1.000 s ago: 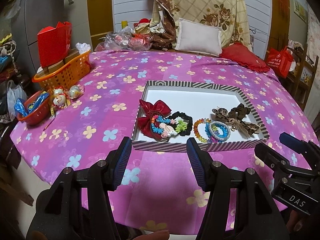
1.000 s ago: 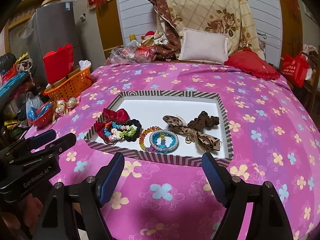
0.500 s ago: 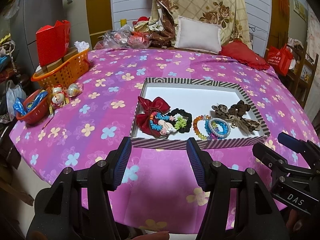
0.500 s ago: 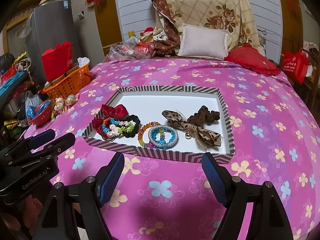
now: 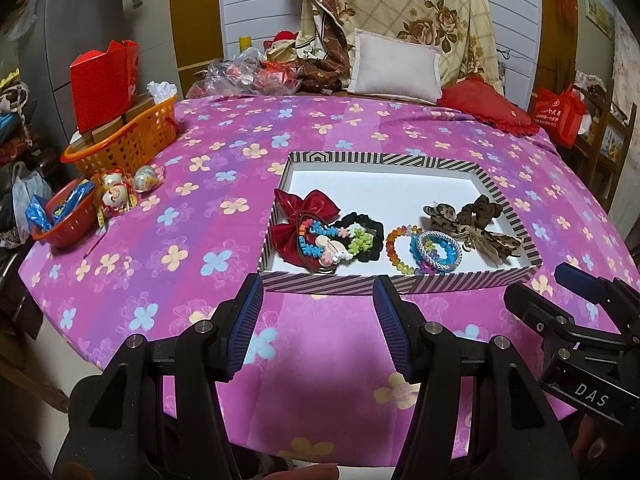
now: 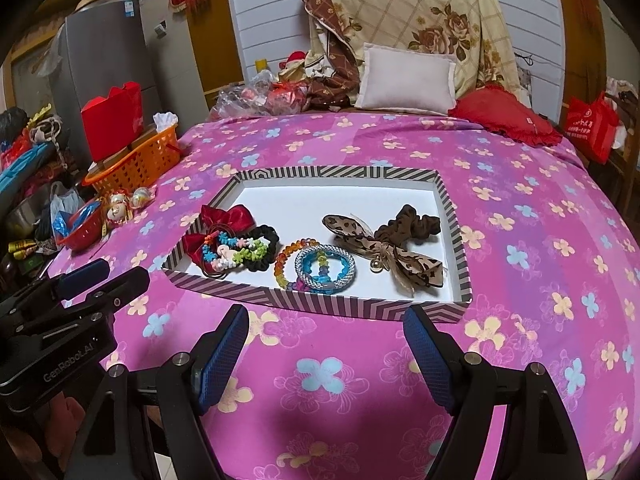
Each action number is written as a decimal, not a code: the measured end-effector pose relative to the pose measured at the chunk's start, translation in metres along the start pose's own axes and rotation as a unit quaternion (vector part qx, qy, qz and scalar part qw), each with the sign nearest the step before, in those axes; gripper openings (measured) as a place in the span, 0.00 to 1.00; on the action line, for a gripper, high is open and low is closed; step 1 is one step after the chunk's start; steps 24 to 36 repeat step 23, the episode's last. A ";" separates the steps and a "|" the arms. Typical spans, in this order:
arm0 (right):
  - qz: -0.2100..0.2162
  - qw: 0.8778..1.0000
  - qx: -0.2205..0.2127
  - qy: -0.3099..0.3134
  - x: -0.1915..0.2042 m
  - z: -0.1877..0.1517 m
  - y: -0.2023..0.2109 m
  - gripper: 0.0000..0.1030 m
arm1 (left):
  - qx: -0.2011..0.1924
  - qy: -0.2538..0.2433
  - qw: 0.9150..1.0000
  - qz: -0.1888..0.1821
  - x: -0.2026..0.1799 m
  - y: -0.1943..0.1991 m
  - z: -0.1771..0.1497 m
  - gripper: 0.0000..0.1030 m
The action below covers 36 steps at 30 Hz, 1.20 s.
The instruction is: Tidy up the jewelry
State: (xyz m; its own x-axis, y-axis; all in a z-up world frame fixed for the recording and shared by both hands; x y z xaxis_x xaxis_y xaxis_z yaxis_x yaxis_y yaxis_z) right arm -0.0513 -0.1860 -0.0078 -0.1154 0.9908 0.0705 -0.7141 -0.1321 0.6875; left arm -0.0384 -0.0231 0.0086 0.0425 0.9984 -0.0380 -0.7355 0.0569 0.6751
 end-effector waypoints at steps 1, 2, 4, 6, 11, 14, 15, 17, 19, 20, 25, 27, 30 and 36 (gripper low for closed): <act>0.000 1.000 0.000 0.000 0.000 0.000 0.000 0.75 | 0.000 0.000 1.000 0.000 0.000 0.000 0.000 0.55; 0.000 1.000 0.001 0.000 0.000 0.000 0.000 0.75 | 0.001 0.000 1.000 0.001 0.001 0.000 -0.001 0.55; 0.001 1.000 0.002 0.000 0.000 -0.001 -0.001 0.75 | 0.002 0.000 1.000 0.002 0.000 -0.001 -0.003 0.55; 0.002 1.000 0.003 0.001 0.000 -0.002 -0.002 0.75 | 0.004 0.000 1.000 0.002 -0.002 -0.004 -0.006 0.55; 0.003 1.000 0.007 0.000 0.000 -0.004 -0.004 0.75 | 0.005 -0.001 1.000 0.002 -0.002 -0.006 -0.009 0.55; 0.002 1.000 0.007 0.001 0.000 -0.003 -0.005 0.75 | 0.005 0.000 1.000 0.001 -0.002 -0.005 -0.007 0.55; 0.002 1.000 0.006 0.001 -0.001 -0.003 -0.005 0.75 | 0.005 -0.001 1.000 0.002 -0.003 -0.005 -0.007 0.55; 0.002 1.000 0.006 0.000 -0.001 -0.004 -0.006 0.75 | 0.003 -0.003 1.000 0.003 -0.003 -0.006 -0.007 0.55; 0.002 1.000 0.006 0.000 -0.001 -0.004 -0.006 0.75 | 0.005 -0.005 1.000 0.000 -0.002 -0.008 -0.010 0.55; 0.002 1.000 0.007 0.000 -0.001 -0.004 -0.006 0.75 | 0.007 -0.006 1.000 -0.002 -0.003 -0.009 -0.010 0.55; 0.002 1.000 0.008 -0.005 -0.006 -0.004 -0.007 0.75 | 0.011 -0.006 1.000 -0.003 -0.003 -0.011 -0.010 0.56; 0.002 1.000 0.008 -0.005 -0.006 -0.004 -0.007 0.75 | 0.011 -0.006 1.000 -0.003 -0.003 -0.011 -0.010 0.56; 0.002 1.000 0.008 -0.005 -0.006 -0.004 -0.007 0.75 | 0.011 -0.006 1.000 -0.003 -0.003 -0.011 -0.010 0.56; 0.002 1.000 0.008 -0.005 -0.006 -0.004 -0.007 0.75 | 0.011 -0.006 1.000 -0.003 -0.003 -0.011 -0.010 0.56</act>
Point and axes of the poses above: each gripper's, at about its wrist camera, not at the fingertips, and y roughly against the way its jaws point, x to its left, z to its top, the point moved 5 cm from there along -y, roughly the way its jaws point, and after that the axes turned 3 degrees about y, right-handed, at the moved point
